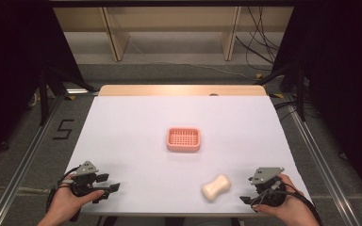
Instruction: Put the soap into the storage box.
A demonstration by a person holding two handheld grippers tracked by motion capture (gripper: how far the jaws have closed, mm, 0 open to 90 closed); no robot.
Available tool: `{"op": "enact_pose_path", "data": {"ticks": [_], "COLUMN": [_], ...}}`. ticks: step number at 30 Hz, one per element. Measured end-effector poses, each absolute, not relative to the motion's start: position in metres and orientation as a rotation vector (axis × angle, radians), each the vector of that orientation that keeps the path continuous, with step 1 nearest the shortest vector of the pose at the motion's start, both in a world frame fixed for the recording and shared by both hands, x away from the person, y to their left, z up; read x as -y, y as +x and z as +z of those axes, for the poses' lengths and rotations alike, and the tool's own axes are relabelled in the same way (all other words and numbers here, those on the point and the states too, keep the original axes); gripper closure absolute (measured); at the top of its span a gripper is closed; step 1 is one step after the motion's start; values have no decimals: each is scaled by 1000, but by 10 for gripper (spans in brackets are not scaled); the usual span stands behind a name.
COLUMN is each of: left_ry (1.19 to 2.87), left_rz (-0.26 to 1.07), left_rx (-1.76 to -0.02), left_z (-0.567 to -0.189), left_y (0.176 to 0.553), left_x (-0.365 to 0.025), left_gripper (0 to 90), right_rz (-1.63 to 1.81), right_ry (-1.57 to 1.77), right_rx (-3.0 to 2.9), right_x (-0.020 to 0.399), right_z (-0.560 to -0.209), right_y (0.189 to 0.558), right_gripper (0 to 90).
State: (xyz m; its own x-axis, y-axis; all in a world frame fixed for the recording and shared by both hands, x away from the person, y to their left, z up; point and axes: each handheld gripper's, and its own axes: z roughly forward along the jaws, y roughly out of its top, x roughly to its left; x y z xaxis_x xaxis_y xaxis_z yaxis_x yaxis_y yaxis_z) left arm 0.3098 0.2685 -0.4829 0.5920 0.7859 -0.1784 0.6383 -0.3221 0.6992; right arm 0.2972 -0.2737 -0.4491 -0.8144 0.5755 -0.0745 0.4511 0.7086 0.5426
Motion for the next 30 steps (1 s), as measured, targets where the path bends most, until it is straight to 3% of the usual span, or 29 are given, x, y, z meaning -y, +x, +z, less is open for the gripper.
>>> {"op": "enact_pose_path", "data": {"ticks": [11,21,30], "left_ry": [2062,2057,2057], "left_rz": [249,244,238], "left_rx": [-1123,-1124,-1119], "left_z": [-482,-483,-482], "left_y": [310,309,309], "left_x": [-269,-268,-268], "left_gripper": [351,350,350], "right_rz": [675,500,339], "right_ry": [683,480,335], "right_rx": [-2734,-2897,-2987], "right_x": [269,251,228], "right_z": [-434,-423,-421], "right_y": [302,324,342], "right_gripper": [261,315,308]}}
